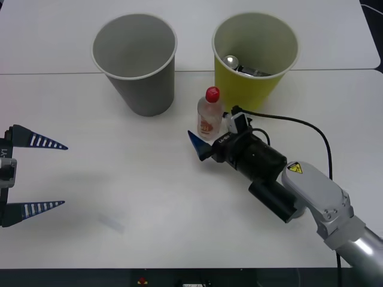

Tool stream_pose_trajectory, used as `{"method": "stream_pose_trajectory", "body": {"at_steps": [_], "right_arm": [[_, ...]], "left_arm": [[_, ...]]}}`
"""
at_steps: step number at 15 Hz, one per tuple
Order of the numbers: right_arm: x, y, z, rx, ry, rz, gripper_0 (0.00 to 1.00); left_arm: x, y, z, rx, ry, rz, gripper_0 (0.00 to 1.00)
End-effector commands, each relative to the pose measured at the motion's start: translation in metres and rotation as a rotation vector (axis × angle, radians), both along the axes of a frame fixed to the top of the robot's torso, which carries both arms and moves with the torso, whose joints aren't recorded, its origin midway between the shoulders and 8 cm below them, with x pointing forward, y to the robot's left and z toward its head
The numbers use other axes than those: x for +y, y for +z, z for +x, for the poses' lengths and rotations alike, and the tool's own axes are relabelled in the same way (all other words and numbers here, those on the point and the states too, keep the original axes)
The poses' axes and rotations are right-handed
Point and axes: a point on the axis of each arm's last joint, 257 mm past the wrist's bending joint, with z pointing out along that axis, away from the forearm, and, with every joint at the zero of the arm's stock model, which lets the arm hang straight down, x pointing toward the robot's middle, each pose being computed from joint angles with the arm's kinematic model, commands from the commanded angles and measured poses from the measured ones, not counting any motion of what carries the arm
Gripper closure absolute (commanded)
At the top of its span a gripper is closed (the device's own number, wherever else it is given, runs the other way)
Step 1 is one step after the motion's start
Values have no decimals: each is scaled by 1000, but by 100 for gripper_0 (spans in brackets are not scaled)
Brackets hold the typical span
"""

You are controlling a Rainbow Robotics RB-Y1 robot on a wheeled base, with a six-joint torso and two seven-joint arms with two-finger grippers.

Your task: Put the can into the green bin and the plastic bottle into the gray bin

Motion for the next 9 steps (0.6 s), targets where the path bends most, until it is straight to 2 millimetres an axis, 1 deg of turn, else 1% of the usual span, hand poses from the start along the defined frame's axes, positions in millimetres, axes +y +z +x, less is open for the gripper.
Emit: {"method": "stream_pose_trajectory", "body": {"at_steps": [1, 4, 7, 8, 9], "right_arm": [[6, 4, 8, -13, -7, -7, 0], [11, 11, 13, -28, -15, -9, 0], [12, 12, 13, -29, -14, -8, 0], [12, 12, 13, -31, -14, -12, 62], [12, 12, 13, -28, -14, -8, 100]], "left_arm": [[0, 0, 0, 0, 0, 0, 0], [0, 0, 0, 0, 0, 0, 0], [0, 0, 0, 0, 0, 0, 0], [0, 0, 0, 0, 0, 0, 0], [0, 0, 0, 0, 0, 0, 0]]}}
